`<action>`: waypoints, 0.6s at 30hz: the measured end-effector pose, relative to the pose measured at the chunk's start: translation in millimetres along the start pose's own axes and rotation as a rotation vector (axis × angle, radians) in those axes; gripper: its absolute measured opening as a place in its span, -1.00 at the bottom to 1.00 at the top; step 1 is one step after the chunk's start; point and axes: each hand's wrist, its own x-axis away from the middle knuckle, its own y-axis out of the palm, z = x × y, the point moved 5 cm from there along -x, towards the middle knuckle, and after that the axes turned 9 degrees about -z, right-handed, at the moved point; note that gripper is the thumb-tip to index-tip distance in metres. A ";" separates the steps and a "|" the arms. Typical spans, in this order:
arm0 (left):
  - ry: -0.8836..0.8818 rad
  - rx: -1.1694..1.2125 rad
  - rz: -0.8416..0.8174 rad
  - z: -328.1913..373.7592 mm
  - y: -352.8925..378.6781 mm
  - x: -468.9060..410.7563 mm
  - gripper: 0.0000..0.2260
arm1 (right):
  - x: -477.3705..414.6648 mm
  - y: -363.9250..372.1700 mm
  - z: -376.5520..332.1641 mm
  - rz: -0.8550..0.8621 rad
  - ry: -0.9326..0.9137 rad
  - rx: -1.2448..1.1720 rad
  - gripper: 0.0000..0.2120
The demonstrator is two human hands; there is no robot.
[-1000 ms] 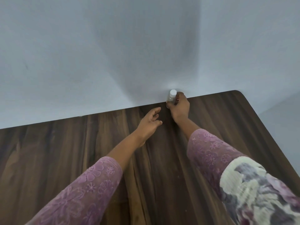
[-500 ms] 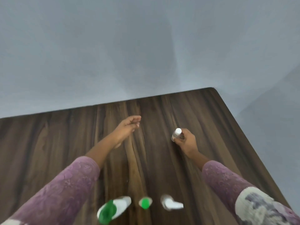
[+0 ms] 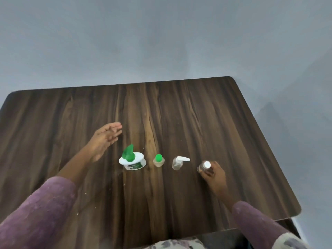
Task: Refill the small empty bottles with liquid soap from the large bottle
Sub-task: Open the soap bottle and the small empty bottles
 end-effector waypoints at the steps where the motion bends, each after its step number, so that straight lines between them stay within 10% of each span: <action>1: 0.003 0.020 0.014 -5.3 -3.4 7.5 -0.70 | 11.5 2.7 1.5 0.009 0.000 0.005 -0.65; 18: 0.303 0.061 -0.046 -84.7 10.7 34.5 -0.72 | 68.1 72.2 21.1 0.208 -0.254 0.157 -0.54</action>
